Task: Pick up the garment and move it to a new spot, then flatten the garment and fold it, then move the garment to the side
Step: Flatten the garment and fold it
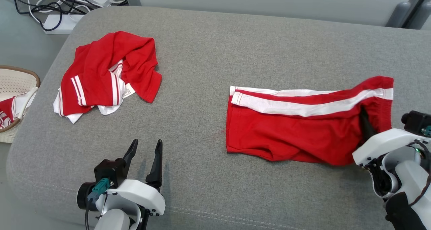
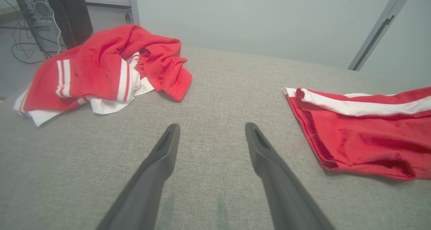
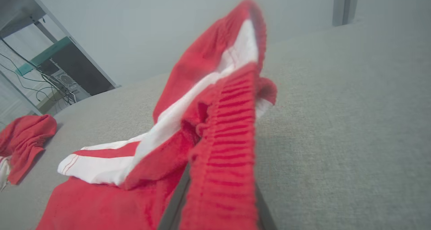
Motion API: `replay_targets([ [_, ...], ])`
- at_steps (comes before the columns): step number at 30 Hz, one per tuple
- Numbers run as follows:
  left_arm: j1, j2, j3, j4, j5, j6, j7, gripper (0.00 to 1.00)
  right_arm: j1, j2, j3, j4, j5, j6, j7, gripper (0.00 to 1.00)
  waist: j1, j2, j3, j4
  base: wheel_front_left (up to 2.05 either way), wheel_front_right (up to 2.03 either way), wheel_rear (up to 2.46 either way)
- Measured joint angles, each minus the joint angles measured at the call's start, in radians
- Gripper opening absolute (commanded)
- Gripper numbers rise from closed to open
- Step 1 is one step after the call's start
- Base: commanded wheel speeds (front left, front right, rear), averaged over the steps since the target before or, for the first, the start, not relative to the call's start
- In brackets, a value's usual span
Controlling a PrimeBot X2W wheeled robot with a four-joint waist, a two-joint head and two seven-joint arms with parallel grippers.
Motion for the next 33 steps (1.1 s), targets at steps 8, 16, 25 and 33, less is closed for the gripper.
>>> replay_targets([
  [8,0.0,0.0,-0.053,0.006,-0.019,-0.005,0.0,1.0,0.018,0.01,0.137,-0.233,0.114,0.0,0.126,0.0,0.0,0.0,-0.003,0.022,0.0,0.0,0.0],
  [16,0.0,0.001,-0.114,0.01,-0.061,-0.004,0.0,1.0,0.015,0.031,0.212,-0.272,0.133,0.0,0.203,0.0,0.0,0.0,-0.002,0.101,0.0,0.0,0.0],
  [25,0.019,0.002,-0.149,0.024,-0.086,0.003,0.0,1.0,-0.059,0.056,0.212,-0.151,0.068,0.0,0.187,1.0,0.0,0.0,-0.002,0.2,0.0,0.0,0.0],
  [33,0.037,0.005,-0.131,0.016,-0.086,0.016,0.0,1.0,-0.105,0.04,0.135,-0.228,0.094,0.0,0.109,1.0,0.0,0.0,-0.023,0.17,0.0,0.0,0.0],
])
